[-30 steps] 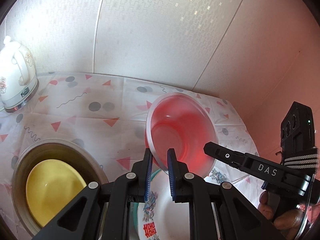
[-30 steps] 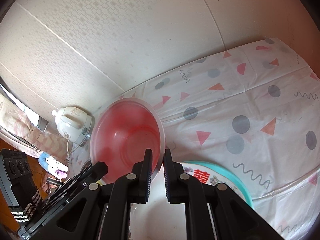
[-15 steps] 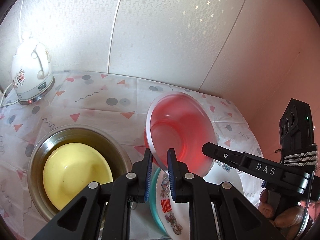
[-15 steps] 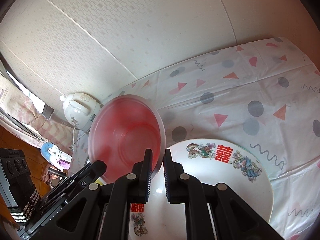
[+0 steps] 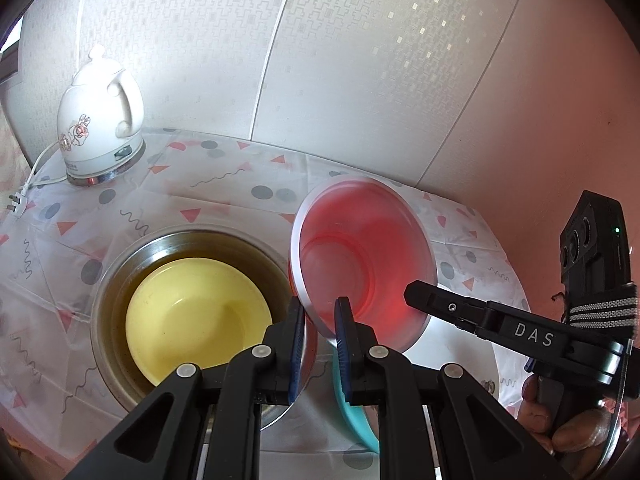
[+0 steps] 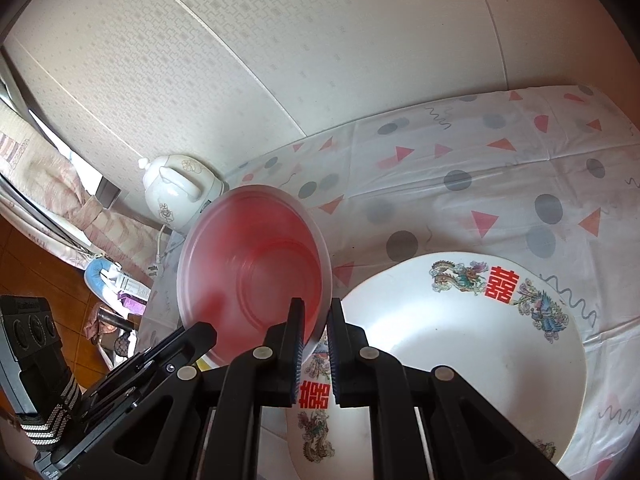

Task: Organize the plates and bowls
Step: 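Lift the red bowl with the right gripper and carry it over the steel bowl, then lower the red bowl into the yellow bowl and open the right gripper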

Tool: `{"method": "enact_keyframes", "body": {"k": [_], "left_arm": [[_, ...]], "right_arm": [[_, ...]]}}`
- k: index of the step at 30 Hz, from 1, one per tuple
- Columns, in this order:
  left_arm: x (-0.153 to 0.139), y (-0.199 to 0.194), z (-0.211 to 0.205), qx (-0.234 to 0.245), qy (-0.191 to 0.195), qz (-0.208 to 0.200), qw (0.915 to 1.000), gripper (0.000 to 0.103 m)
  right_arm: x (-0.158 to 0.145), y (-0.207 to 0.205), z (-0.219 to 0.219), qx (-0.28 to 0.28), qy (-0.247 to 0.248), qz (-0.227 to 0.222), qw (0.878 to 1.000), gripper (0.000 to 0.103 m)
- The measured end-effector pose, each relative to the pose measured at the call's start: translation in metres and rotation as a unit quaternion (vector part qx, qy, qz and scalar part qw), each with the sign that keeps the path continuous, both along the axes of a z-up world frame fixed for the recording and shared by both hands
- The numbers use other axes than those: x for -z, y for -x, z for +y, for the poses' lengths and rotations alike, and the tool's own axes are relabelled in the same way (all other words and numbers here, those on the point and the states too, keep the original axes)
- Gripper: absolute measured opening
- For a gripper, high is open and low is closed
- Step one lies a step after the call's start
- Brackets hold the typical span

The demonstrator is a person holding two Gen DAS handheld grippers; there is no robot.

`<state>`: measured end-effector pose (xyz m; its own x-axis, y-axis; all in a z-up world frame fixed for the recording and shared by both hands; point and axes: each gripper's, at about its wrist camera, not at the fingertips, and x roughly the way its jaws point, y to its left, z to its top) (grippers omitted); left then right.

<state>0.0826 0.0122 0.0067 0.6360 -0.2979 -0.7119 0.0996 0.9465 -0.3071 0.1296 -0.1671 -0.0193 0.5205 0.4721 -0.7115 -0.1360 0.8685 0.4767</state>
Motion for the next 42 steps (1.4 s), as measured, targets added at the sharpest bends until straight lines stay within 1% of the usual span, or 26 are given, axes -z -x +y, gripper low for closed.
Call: {"method": "enact_keyframes", "body": {"k": [6,12,20,30,35,39,42], "left_arm": [[-0.007,0.007,0.02,-0.015,0.014,-0.004,0.9998,0.015],[-0.015,0.009,0.048,-0.039,0.024,-0.013,0.9989,0.015],[-0.011,0.018,0.08,-0.071,0.034,-0.011,0.9968,0.015],[0.013,0.025,0.098,-0.094,0.041,0.024,0.9944,0.015],[0.026,0.026,0.102,-0.102,0.041,0.04,0.9931,0.015],[0.039,0.023,0.105,-0.109,0.046,0.064,0.9909,0.015],[0.045,0.022,0.106,-0.113,0.044,0.073,0.9899,0.015]], "right_arm": [[-0.005,-0.001,0.018,-0.02,-0.001,-0.002,1.0,0.011],[-0.012,-0.007,0.046,-0.054,-0.002,-0.009,0.998,0.011],[-0.01,-0.006,0.077,-0.094,-0.005,-0.003,0.996,0.011],[0.015,-0.005,0.096,-0.117,0.003,0.033,0.993,0.011],[0.028,-0.006,0.102,-0.119,0.008,0.053,0.991,0.013],[0.036,-0.007,0.107,-0.119,0.022,0.062,0.991,0.013],[0.039,-0.006,0.107,-0.116,0.027,0.065,0.991,0.015]]}}
